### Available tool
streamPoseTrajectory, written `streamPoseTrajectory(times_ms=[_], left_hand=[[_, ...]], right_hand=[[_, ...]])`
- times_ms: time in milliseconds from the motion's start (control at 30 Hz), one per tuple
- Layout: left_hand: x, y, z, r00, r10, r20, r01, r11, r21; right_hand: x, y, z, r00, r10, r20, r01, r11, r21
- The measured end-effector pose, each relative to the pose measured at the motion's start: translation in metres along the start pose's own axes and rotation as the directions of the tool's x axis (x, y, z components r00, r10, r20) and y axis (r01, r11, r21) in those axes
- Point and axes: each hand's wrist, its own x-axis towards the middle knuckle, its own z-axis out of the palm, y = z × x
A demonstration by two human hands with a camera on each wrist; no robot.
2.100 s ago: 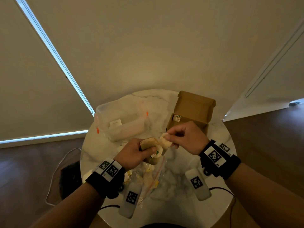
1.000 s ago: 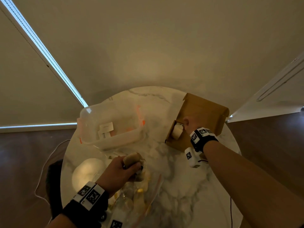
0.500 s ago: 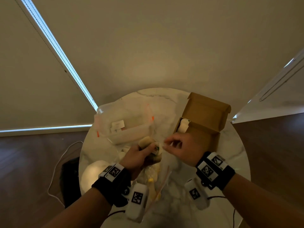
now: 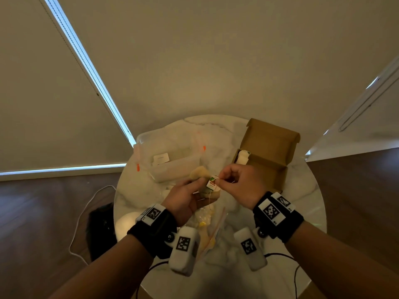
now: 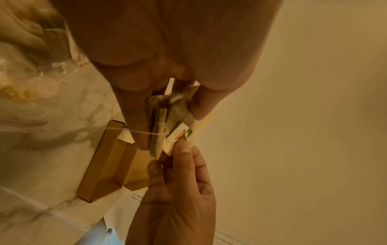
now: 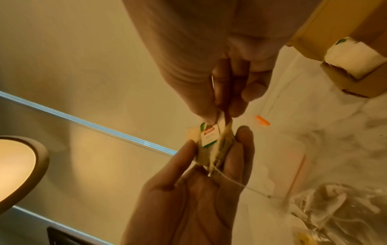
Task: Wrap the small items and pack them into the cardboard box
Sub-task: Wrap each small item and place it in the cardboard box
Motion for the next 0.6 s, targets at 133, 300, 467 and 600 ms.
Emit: streamPoseTrajectory(times_ms=[133,300,467,600], left_hand=[[-0.006,0.000,-0.002,0.998,0.037,0.060,-0.040,0.999,0.036],[-0.006,-0.001,0.000,0.994,0.106,0.038,-0.111,0.976,0.188],[-0.006,0.001,0.004,0.992,0.128,0.017,-0.128,0.961,0.244],[-0.008,0.001,0.004,0.987,0.154,0.047,-0.161,0.941,0.298]], right_hand=[[0.001,0.001,-0.004,0.999,0.052,-0.012,-0.051,0.996,0.076],[0.002,-0.002,-0.007,0.999,0.050,-0.007,-0.049,0.995,0.084],[0.001,-0.008,-0.006,0.999,0.032,-0.003,-0.032,0.996,0.080],[0.001,-0.011,-0.006,0.996,0.082,0.016,-0.084,0.987,0.137]])
